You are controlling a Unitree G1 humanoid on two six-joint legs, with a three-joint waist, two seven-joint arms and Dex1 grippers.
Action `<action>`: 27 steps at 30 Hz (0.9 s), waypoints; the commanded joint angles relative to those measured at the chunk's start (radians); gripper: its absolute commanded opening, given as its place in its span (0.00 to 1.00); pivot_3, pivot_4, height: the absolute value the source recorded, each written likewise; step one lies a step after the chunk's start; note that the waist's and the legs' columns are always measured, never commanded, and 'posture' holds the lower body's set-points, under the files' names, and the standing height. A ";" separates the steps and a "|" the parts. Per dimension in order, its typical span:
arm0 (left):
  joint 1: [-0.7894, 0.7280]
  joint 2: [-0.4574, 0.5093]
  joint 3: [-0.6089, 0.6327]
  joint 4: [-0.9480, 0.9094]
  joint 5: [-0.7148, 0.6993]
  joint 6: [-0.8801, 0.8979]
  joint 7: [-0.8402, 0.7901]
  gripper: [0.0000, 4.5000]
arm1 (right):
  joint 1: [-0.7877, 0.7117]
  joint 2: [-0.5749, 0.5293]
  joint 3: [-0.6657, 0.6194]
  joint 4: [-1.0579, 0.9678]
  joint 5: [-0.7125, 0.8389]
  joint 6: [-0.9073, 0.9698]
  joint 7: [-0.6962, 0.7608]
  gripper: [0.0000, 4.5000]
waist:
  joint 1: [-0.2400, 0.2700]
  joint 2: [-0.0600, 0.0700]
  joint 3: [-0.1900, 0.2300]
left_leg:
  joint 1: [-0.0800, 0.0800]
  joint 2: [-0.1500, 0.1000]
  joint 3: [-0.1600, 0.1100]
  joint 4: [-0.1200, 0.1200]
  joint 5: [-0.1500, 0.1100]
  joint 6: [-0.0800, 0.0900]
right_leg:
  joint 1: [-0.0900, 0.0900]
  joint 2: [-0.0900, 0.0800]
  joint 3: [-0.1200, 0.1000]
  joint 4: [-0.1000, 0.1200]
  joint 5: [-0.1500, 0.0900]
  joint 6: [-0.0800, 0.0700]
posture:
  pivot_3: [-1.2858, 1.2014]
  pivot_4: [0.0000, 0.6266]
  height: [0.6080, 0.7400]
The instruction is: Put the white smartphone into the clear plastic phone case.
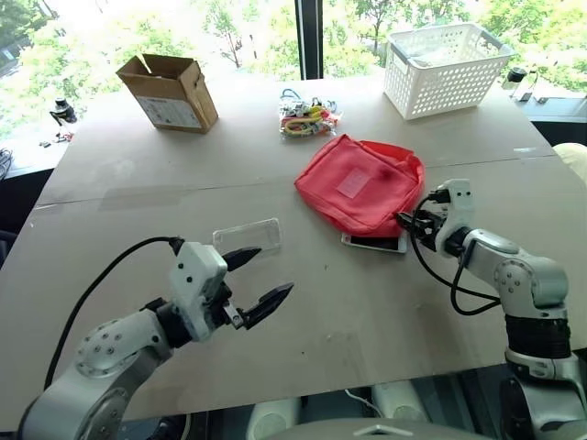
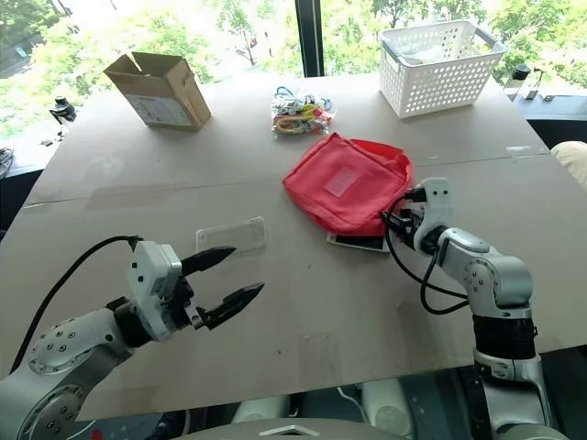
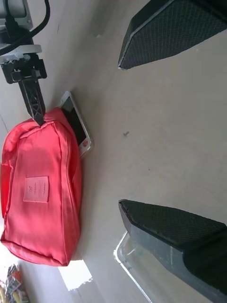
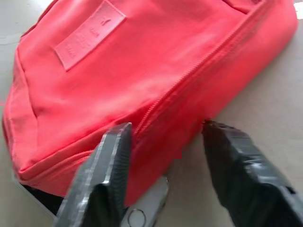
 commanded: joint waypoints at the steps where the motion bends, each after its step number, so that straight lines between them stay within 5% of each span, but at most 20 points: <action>1: 0.011 -0.002 0.014 -0.030 -0.018 -0.021 -0.007 1.00 | -0.024 0.010 -0.014 0.000 -0.009 -0.026 0.005 0.14 | 0.001 0.000 0.000 | 0.000 0.000 0.000 0.000 0.000 0.000 | 0.000 0.000 0.000 0.000 0.000 0.000 | 0.52 0.24 1.00; 3: 0.013 -0.002 0.010 -0.029 -0.013 -0.024 -0.004 1.00 | -0.045 0.031 -0.041 0.009 0.008 -0.038 0.003 0.01 | 0.001 0.000 0.000 | 0.000 0.000 0.000 0.000 0.000 0.000 | 0.000 0.000 0.000 0.000 0.000 0.000 | 0.52 0.24 1.00; 12: -0.027 -0.018 -0.021 -0.028 -0.009 -0.030 0.025 1.00 | -0.287 -0.025 -0.208 0.312 -0.116 -0.377 -0.076 0.01 | 0.002 0.001 0.001 | 0.000 -0.001 0.002 0.000 0.000 0.000 | 0.000 0.000 0.001 0.000 0.000 0.000 | 0.52 0.24 1.00; 18: -0.098 -0.039 -0.045 -0.024 -0.028 -0.016 0.054 1.00 | -0.372 -0.110 -0.340 0.586 -0.193 -0.480 -0.278 0.01 | 0.008 0.001 0.001 | -0.003 -0.001 0.001 0.000 0.000 0.000 | 0.000 -0.001 -0.001 -0.002 0.000 0.000 | 0.52 0.24 1.00; 24: -0.157 -0.036 -0.098 -0.036 -0.028 0.021 0.090 1.00 | -0.368 -0.112 -0.389 0.634 -0.200 -0.479 -0.355 0.64 | -0.005 0.002 0.001 | -0.001 -0.001 0.006 0.000 0.000 0.000 | 0.000 -0.001 0.004 -0.001 0.000 0.000 | 0.52 0.24 1.00; 27: -0.175 -0.021 -0.092 -0.019 -0.017 0.038 0.105 1.00 | -0.380 -0.134 -0.370 0.609 -0.198 -0.548 -0.274 0.99 | -0.005 0.002 0.002 | 0.002 0.000 0.009 0.000 0.000 0.000 | 0.000 0.000 0.007 0.001 0.000 0.000 | 0.52 0.24 1.00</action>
